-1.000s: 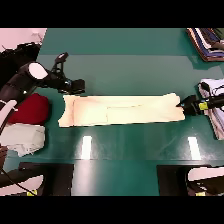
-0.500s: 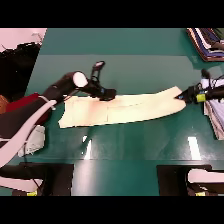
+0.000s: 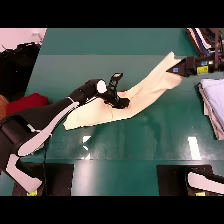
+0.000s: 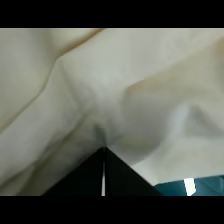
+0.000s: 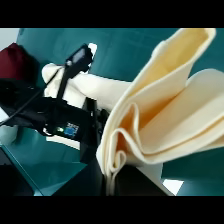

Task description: Fold the shirts.

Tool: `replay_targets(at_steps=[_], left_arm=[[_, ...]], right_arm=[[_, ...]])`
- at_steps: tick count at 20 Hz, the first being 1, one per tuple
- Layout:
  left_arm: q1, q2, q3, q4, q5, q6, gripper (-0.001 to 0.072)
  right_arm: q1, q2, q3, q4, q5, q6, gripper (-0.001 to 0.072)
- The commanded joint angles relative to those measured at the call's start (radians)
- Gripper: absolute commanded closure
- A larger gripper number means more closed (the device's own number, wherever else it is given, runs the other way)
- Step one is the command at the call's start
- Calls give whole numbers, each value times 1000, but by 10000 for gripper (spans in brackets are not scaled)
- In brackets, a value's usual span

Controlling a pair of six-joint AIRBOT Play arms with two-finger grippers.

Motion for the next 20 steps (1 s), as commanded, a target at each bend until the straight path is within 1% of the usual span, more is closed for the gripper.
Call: replay_targets(at_steps=[1,4,8,10,12,14,16,17,18,19,20], left_arm=[[-5,-15,6,7,11,2,681],[-5,-14,7,8,15,2,682],[61,24,46,16,-82,2,683],[134,105,47,58,-102,2,682],[233,218,47,144,-134,2,682],[348,347,47,224,-161,2,682],[465,472,47,281,-182,2,681],[517,528,47,305,-195,3,681],[560,575,47,327,-211,2,682],[598,612,47,341,-227,3,682],[632,642,47,346,-243,11,682]], right_arm=[[108,8,76,5,-20,26,695],[188,8,114,5,-46,26,695],[285,8,143,4,-111,26,694],[338,6,143,3,-142,25,694],[412,-8,143,5,-188,25,694],[523,-45,143,7,-276,25,694],[663,-115,143,24,-405,21,694],[731,-160,145,58,-460,-5,694],[802,-217,161,90,-490,-62,692],[862,-277,195,105,-496,-99,672],[919,-341,241,105,-494,-119,464]])
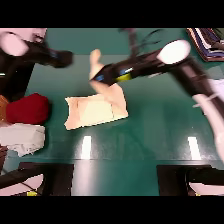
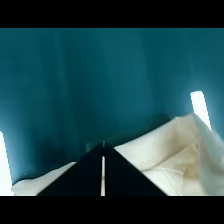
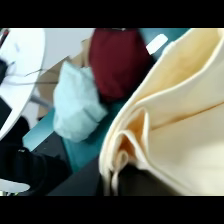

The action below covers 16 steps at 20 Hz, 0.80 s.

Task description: Fold the shirts.

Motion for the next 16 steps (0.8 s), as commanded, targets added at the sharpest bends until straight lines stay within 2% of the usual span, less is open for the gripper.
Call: replay_targets(at_steps=[1,2,3,5,8,12,15,16], left_arm=[[145,143,1,70,-66,15,681],[165,158,1,70,-82,24,681],[177,163,1,70,-95,25,681],[179,162,1,73,-118,26,681],[179,163,1,69,-126,25,681],[179,163,0,67,-129,26,681],[179,163,-2,39,-124,26,681],[176,163,-4,38,-123,26,681]], right_arm=[[204,-183,105,33,-82,-94,212],[227,-226,144,32,-56,-97,149],[231,-262,186,31,0,-95,159],[202,-286,222,-47,109,-30,265],[104,-253,157,-208,227,25,265],[-124,-111,-141,-230,212,66,266],[-309,-1,-394,-226,106,118,260],[-356,18,-454,-200,77,117,198]])
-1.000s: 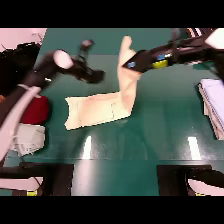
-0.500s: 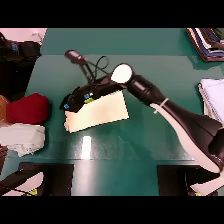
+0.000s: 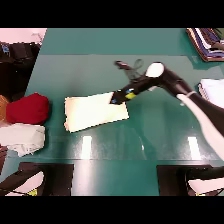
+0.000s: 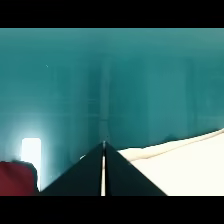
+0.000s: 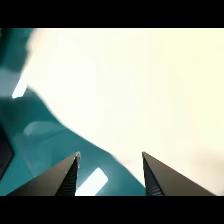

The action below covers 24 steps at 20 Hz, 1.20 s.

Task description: Fold the shirts.

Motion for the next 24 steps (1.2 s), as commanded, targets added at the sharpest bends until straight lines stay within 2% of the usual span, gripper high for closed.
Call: replay_targets(at_steps=[1,2,6,8,10,11,12,13,15,16,20,24], left_arm=[[-2,1,-7,-19,1,6,681],[-2,1,-12,-24,3,7,681],[-2,1,-27,-47,19,7,681],[-2,1,-27,-52,19,7,681],[-2,1,-27,-63,18,7,681],[-2,1,-27,-69,16,7,681],[-2,1,-27,-80,13,7,681],[-2,1,-27,-95,14,16,681],[-4,1,-27,-128,19,43,682],[-15,1,-27,-127,20,43,683],[-137,1,-27,-126,28,41,683],[-270,1,-27,-126,52,40,682]], right_arm=[[-190,82,-240,56,-105,37,23],[-218,72,-269,102,-126,35,1],[-205,-77,-224,200,-82,-7,18],[-141,-162,-137,200,-68,-8,65],[-76,-235,-43,200,-51,-8,83],[-48,-263,-4,200,-37,-8,168],[-20,-287,34,198,-27,-8,190],[0,-301,64,194,-24,-8,290],[21,-307,107,163,-28,-9,656],[20,-304,129,132,-20,-12,694],[-72,-217,161,2,-7,0,694],[-328,-51,161,-173,18,46,694]])
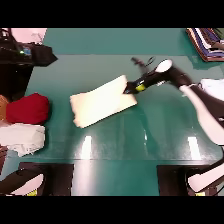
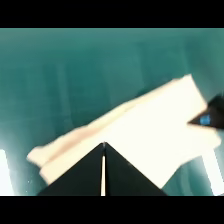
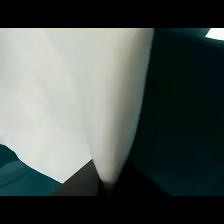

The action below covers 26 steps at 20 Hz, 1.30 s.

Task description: Fold the shirts.

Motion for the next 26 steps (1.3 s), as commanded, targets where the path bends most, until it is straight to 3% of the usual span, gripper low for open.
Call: replay_targets(at_steps=[1,6,11,14,19,26], left_arm=[[-108,1,0,-3,23,2,682],[-202,1,0,-3,115,-2,682],[-243,1,0,-22,167,-15,682],[-243,1,0,-21,167,-15,682],[-243,1,0,-21,166,-14,681],[-243,1,0,-21,150,-13,681]], right_arm=[[-233,137,8,-143,11,30,694],[-677,260,8,-126,-62,29,694],[-948,233,9,-27,-122,28,695],[-1008,215,9,84,-170,27,695],[-1010,211,160,83,-203,11,695],[-1072,211,391,73,59,10,695]])
